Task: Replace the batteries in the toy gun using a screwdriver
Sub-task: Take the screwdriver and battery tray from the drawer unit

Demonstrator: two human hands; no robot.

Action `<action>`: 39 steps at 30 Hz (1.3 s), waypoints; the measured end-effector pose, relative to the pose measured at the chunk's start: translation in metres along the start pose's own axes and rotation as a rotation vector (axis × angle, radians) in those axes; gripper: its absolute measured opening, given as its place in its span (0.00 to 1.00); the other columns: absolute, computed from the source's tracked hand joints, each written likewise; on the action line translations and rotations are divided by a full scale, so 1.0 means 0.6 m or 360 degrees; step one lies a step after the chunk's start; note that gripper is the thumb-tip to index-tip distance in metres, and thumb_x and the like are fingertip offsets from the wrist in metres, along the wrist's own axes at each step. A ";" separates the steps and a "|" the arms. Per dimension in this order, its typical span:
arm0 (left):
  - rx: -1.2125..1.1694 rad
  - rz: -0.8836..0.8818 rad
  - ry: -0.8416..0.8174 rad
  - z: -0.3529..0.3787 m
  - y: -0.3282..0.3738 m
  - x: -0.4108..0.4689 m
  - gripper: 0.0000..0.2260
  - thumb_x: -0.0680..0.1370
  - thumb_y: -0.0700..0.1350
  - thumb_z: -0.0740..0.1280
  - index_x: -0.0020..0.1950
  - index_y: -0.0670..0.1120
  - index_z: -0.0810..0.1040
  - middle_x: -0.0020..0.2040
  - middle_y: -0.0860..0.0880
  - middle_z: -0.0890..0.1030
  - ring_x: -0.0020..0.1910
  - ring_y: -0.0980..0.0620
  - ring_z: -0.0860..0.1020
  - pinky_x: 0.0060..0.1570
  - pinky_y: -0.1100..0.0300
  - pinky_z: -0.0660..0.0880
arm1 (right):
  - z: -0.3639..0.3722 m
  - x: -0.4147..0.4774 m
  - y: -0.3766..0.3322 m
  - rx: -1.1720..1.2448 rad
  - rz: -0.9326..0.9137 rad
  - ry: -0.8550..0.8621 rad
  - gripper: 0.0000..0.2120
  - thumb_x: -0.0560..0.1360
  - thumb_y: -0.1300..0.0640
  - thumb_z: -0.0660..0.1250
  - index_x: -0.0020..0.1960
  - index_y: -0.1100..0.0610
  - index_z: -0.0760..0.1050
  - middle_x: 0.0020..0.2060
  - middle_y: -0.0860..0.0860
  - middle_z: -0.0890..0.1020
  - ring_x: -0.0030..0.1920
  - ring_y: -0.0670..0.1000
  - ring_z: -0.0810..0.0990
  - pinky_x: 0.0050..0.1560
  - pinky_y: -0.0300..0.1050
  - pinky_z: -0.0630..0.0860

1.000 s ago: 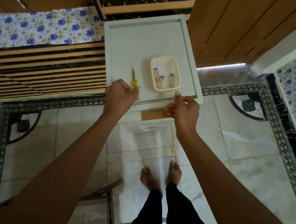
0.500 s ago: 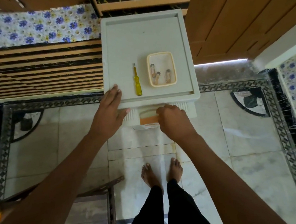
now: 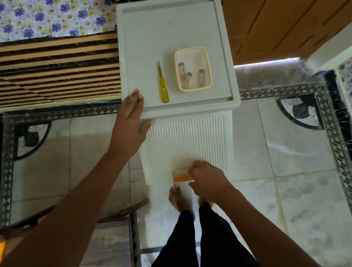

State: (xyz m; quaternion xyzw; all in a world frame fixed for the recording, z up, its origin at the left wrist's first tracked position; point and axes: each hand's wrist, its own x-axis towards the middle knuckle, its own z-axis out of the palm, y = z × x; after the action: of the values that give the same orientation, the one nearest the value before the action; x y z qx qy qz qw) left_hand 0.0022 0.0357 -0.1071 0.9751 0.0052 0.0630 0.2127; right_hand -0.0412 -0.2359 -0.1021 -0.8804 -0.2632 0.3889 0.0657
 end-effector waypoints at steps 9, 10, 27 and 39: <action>0.0131 0.0119 0.0153 0.021 -0.015 -0.006 0.35 0.80 0.47 0.73 0.81 0.35 0.64 0.82 0.37 0.65 0.82 0.37 0.62 0.83 0.47 0.57 | -0.020 0.202 0.066 0.0237 0.0097 -0.0124 0.26 0.77 0.57 0.73 0.74 0.61 0.74 0.69 0.59 0.79 0.69 0.59 0.78 0.68 0.49 0.76; 0.0161 0.0117 0.0148 0.023 -0.015 -0.007 0.35 0.79 0.46 0.73 0.82 0.35 0.63 0.82 0.38 0.64 0.82 0.38 0.61 0.83 0.47 0.57 | -0.028 0.220 0.073 0.0285 0.0141 -0.0093 0.26 0.77 0.58 0.73 0.74 0.61 0.74 0.68 0.59 0.79 0.68 0.59 0.79 0.66 0.48 0.76; 0.0216 0.0136 0.0275 0.038 -0.021 -0.008 0.33 0.79 0.42 0.73 0.80 0.34 0.65 0.80 0.36 0.67 0.80 0.38 0.64 0.80 0.43 0.63 | 0.003 0.266 0.100 0.2405 0.1244 0.0761 0.54 0.56 0.57 0.89 0.72 0.56 0.60 0.68 0.56 0.74 0.65 0.60 0.77 0.62 0.62 0.82; 0.0205 0.0114 0.0311 0.037 -0.012 -0.010 0.33 0.78 0.39 0.75 0.79 0.33 0.67 0.79 0.36 0.69 0.80 0.38 0.65 0.78 0.40 0.66 | 0.016 0.261 0.095 0.3132 0.0897 0.0885 0.57 0.62 0.71 0.84 0.79 0.51 0.54 0.75 0.56 0.72 0.73 0.59 0.73 0.68 0.62 0.76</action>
State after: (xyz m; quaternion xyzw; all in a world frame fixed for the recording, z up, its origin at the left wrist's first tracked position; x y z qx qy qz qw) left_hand -0.0006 0.0326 -0.1306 0.9755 -0.0050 0.1648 0.1456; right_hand 0.0628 -0.2047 -0.2289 -0.5268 0.4054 0.2168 0.7149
